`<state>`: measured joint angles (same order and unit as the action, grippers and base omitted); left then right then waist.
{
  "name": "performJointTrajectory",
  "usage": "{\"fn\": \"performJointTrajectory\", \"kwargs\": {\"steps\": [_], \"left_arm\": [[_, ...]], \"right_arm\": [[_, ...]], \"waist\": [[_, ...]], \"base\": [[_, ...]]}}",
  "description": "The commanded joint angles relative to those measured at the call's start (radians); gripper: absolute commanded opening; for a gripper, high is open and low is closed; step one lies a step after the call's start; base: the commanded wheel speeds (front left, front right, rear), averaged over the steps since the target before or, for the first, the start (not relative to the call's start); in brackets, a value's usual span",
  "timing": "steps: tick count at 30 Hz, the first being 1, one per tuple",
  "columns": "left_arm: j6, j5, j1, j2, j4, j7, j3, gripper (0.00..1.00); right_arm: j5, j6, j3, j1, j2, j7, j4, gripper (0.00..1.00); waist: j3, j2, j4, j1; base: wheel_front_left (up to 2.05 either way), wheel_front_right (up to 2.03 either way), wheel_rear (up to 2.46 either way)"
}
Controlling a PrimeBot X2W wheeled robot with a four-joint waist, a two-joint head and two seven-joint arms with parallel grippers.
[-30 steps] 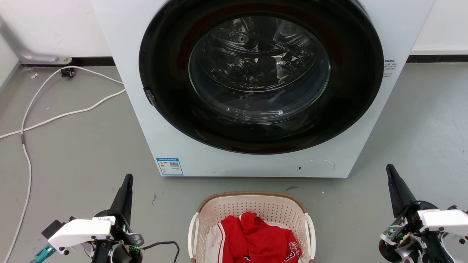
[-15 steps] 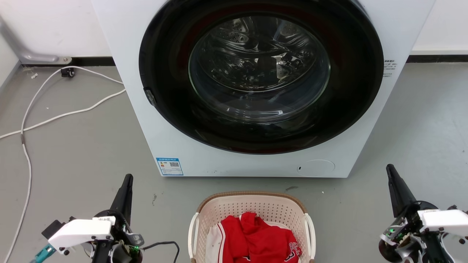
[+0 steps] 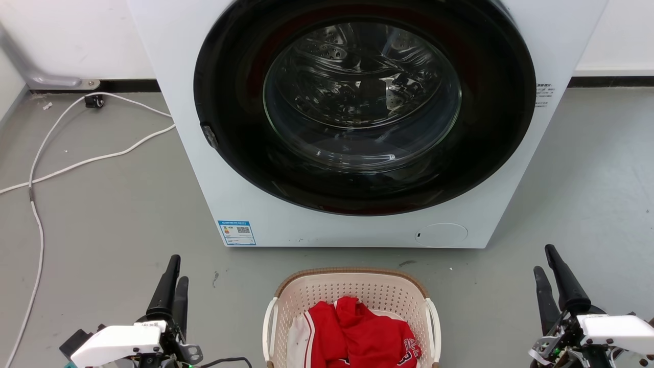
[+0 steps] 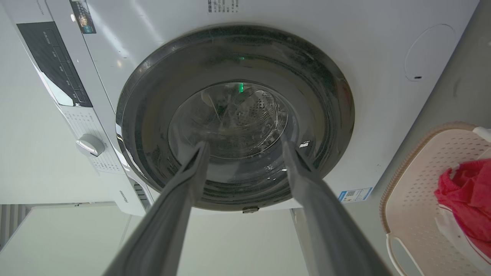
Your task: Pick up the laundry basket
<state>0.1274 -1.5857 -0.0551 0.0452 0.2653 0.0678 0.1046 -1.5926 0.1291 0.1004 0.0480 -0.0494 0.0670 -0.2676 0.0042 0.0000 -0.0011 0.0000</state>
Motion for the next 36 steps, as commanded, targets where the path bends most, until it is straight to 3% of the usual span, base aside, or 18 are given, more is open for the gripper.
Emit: {"fn": "performJointTrajectory", "kwargs": {"steps": [1,8,20,28,36], "left_arm": [[0.001,0.015,-0.006,0.003,-0.024,-0.014,0.004,1.00],[0.001,0.086,-0.004,0.003,-0.029,-0.046,0.036,1.00],[0.002,0.237,-0.011,0.004,-0.064,-0.091,0.097,1.00],[-0.024,0.414,-0.007,0.004,-0.160,-0.120,0.103,1.00],[-0.069,0.641,0.016,0.005,-0.267,-0.148,0.038,1.00]], "right_arm": [[0.015,0.001,-0.002,0.010,-0.003,-0.014,0.025,1.00],[0.082,0.002,0.015,0.006,-0.003,-0.046,0.040,1.00],[0.294,0.002,0.038,0.013,-0.002,-0.090,0.094,1.00],[0.549,0.002,0.027,0.023,-0.002,-0.120,0.181,1.00],[0.783,0.002,-0.001,0.027,-0.002,-0.147,0.268,1.00]], "waist": [[0.000,0.0000,0.000,0.0000],[0.002,0.0000,-0.001,0.0000],[0.007,0.0000,-0.003,0.0000],[0.012,0.0000,-0.003,0.0000],[0.018,0.0000,-0.004,0.0000]], "base": [[0.00,0.00,0.00],[0.00,0.00,0.00],[0.00,0.00,0.00],[0.00,0.00,0.00],[0.00,0.00,0.00]]}}
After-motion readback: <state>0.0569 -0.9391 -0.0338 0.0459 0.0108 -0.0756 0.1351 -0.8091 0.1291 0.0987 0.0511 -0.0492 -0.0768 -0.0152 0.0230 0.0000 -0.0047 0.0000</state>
